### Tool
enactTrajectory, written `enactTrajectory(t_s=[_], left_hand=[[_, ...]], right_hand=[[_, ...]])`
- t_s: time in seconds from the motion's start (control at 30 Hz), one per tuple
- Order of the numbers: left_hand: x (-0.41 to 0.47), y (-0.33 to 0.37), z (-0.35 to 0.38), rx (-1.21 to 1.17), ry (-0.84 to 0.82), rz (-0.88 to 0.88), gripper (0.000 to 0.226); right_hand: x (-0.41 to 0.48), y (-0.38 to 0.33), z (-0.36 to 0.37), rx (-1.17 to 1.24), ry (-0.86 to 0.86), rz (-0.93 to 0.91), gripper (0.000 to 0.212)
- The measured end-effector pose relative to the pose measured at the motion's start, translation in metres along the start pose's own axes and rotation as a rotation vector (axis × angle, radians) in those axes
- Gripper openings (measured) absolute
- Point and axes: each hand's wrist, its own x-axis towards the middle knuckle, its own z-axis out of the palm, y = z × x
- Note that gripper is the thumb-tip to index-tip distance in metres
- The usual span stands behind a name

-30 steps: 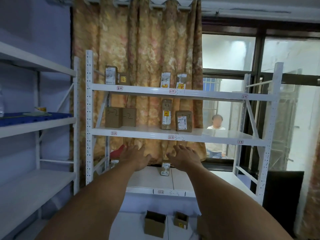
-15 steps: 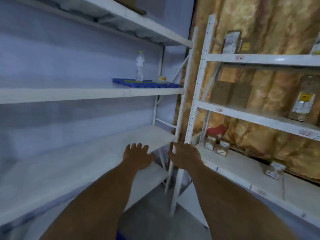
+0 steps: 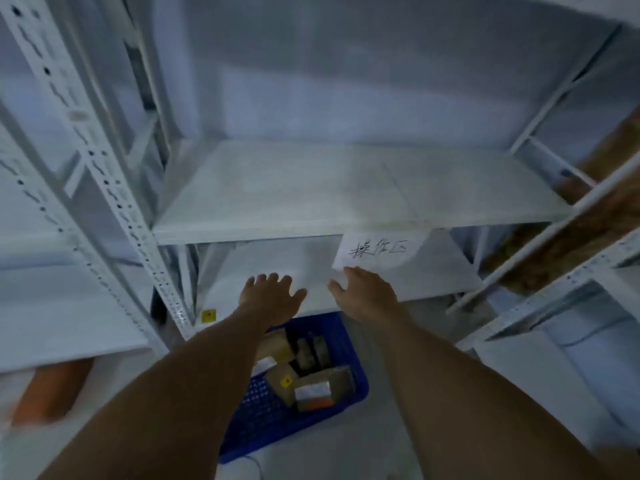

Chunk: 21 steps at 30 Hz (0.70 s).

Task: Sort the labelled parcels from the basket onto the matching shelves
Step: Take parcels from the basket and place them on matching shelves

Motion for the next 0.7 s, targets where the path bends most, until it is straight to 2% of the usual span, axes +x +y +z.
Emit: enactTrajectory(t_s=[0.1,0.33,0.47,0.6,0.7], left_hand=[[0.019,-0.044,0.063,-0.076,-0.113,-0.087,0.063],[0.053,-0.110,0.233,-0.622,-0.288,-0.444,0.040],[0.072,-0.116,0.332,-0.749,-0.365,-0.618,0.044],[0.113,-0.128,0.412,-0.991,-0.309,-0.839,0.036],[0.160,-0.158,0.460,-1.020,-0.213,-0.926,0.031]], right_hand=[[0.030,-0.008,0.064,0.080,-0.139,0.003,0.074],[0.096,-0.001,0.232,0.217,-0.409,0.090,0.072],[0.133,0.026,0.327,0.228,-0.496,0.144,0.070],[0.192,0.049,0.411,0.291,-0.582,0.204,0.063],[0.244,0.059,0.480,0.371,-0.622,0.240,0.058]])
